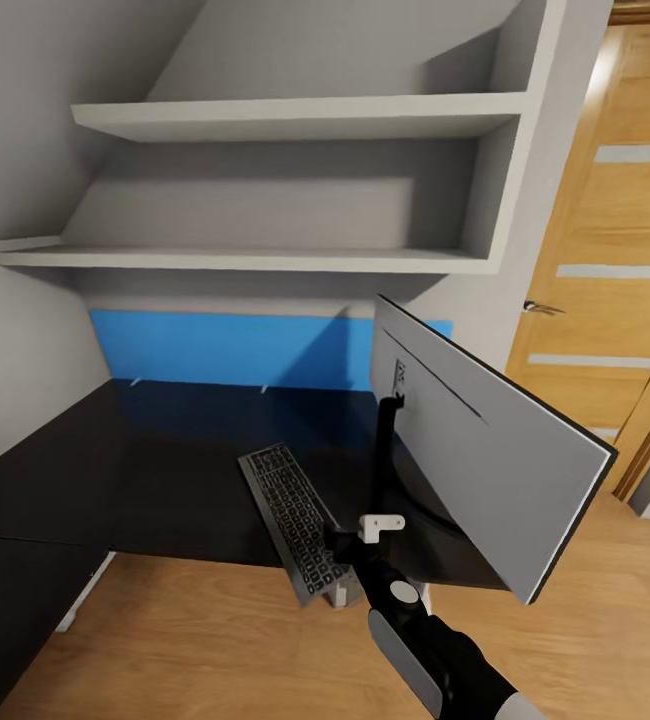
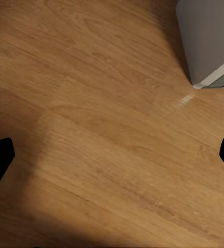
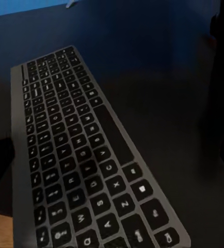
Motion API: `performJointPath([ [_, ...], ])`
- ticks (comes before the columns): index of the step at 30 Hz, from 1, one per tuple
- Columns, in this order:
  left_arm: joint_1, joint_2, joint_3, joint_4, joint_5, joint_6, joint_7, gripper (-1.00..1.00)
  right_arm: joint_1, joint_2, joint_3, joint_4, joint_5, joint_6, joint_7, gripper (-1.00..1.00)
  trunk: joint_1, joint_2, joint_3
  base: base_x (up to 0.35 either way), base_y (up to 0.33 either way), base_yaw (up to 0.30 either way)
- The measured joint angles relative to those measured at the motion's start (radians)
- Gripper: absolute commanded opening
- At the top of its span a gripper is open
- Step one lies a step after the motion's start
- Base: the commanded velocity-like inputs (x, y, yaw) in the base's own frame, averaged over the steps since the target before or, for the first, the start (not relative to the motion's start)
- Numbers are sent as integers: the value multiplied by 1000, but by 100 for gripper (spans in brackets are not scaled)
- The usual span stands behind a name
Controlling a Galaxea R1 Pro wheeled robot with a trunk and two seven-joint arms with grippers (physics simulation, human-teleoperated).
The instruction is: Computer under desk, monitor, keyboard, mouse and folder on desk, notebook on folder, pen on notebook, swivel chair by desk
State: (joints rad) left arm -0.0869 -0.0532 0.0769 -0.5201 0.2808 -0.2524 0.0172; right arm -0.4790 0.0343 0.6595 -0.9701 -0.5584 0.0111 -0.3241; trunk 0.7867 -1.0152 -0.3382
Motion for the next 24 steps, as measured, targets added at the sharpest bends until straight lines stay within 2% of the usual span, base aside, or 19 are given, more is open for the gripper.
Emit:
performJointPath([
  [12,0,0,0,0,-1,-1,0,100,0,3,-1,30,-1,2,0,100,0,0,0,295,0,0],
  [24,0,-1,0,0,-1,-1,0,100,0,6,-2,80,-6,7,11,100,0,0,0,58,0,0],
])
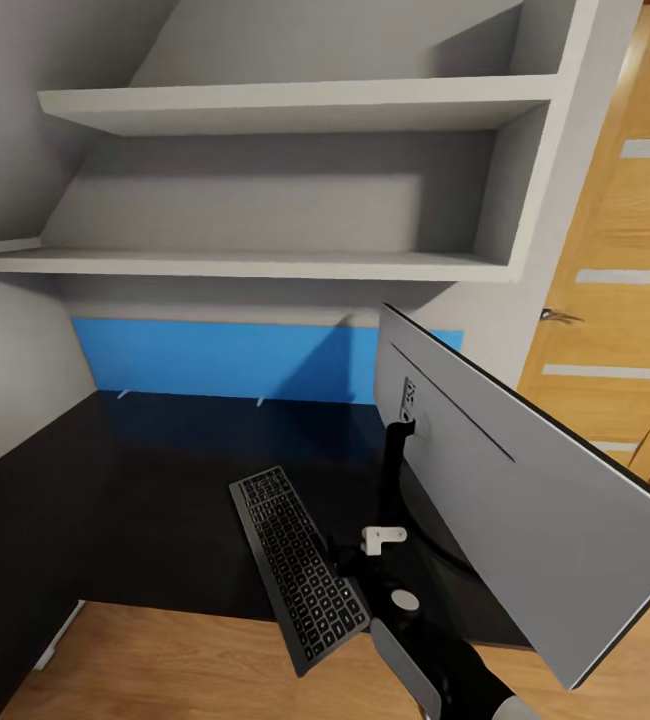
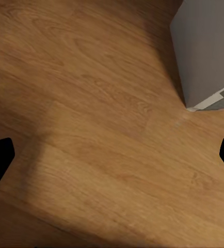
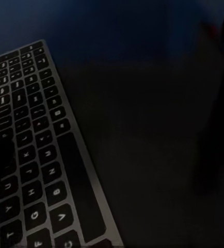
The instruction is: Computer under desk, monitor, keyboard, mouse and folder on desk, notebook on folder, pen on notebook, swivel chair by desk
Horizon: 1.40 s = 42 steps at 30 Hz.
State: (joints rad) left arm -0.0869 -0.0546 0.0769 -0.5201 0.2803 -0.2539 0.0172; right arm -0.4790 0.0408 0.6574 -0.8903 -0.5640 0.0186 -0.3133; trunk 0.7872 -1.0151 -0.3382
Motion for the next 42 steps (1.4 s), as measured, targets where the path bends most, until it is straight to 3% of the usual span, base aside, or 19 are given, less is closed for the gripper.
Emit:
performJointPath([
  [12,0,-2,0,0,1,0,1,100,0,1,-13,53,-20,41,103,100,0,0,0,3,0,0],
  [25,0,-2,0,0,1,1,1,100,0,1,-16,59,-50,57,124,100,0,0,0,0,0,0],
  [42,0,-2,0,0,1,1,2,100,0,1,-17,61,-53,58,125,100,65,-119,-53,0,0,0],
])
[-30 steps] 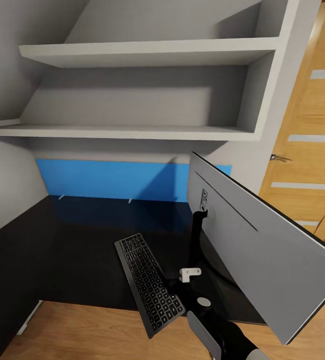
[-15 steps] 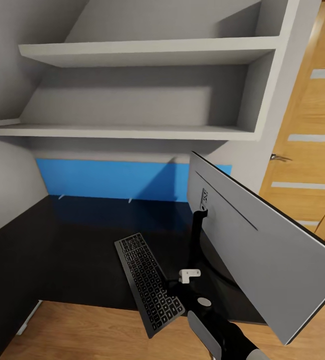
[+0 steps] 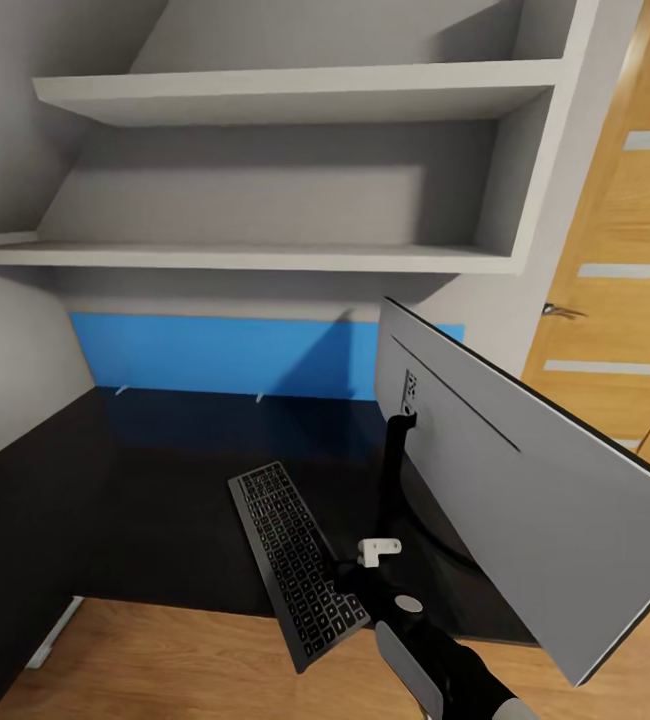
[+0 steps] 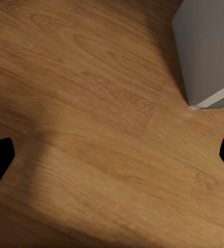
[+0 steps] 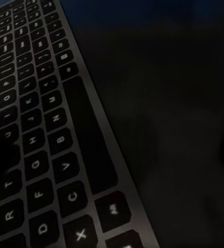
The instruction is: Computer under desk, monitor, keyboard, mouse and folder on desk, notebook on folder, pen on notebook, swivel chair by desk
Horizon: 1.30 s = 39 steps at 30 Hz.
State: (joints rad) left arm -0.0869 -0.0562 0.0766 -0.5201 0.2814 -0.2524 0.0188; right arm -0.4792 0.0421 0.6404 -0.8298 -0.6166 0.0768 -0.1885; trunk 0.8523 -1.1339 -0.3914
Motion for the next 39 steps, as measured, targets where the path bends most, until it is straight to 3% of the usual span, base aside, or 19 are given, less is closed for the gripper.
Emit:
performJointPath([
  [11,0,0,0,0,0,0,0,100,0,0,-1,0,-1,0,1,100,42,-77,-35,0,0,0],
  [23,0,0,0,0,0,0,0,100,0,0,0,0,-2,-1,0,100,42,-77,-35,0,0,0],
  [39,0,0,0,0,1,0,0,100,0,0,1,0,-2,-1,1,100,104,-189,-85,0,0,0],
])
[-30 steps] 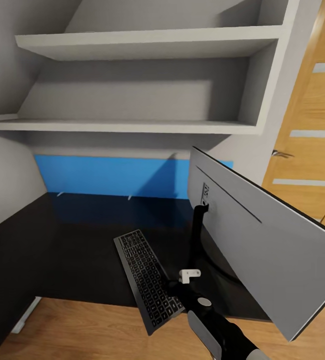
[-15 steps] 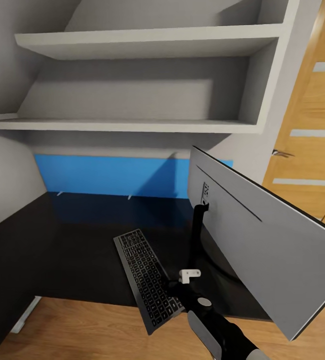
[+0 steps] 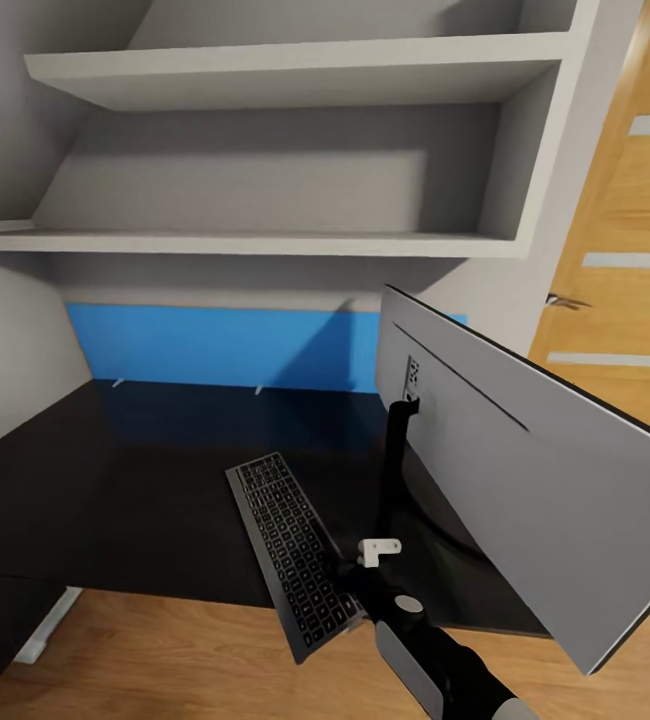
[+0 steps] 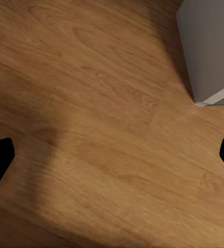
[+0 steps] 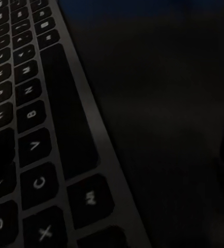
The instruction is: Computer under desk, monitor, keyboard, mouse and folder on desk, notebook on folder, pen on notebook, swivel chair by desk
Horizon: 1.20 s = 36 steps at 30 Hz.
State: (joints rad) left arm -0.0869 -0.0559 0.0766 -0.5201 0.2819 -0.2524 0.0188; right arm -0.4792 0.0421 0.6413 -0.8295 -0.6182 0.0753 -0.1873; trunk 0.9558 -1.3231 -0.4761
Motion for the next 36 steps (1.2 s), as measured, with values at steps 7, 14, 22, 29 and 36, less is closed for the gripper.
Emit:
performJointPath([
  [7,0,0,0,0,0,0,0,100,-1,0,1,-3,15,-3,-1,100,27,-49,-22,0,0,0],
  [14,0,0,0,0,0,0,0,100,0,1,1,-32,14,-2,-1,100,54,-98,-44,0,0,0],
  [22,0,0,0,0,0,0,0,100,-1,1,1,-45,13,-3,-1,100,65,-119,-53,0,0,0],
  [29,0,1,1,0,0,0,-1,100,-1,1,1,-45,13,-2,-1,100,65,-119,-53,0,0,0],
  [36,0,2,2,0,0,0,-1,100,-1,1,1,-45,14,-2,-1,100,65,-119,-53,0,1,0],
])
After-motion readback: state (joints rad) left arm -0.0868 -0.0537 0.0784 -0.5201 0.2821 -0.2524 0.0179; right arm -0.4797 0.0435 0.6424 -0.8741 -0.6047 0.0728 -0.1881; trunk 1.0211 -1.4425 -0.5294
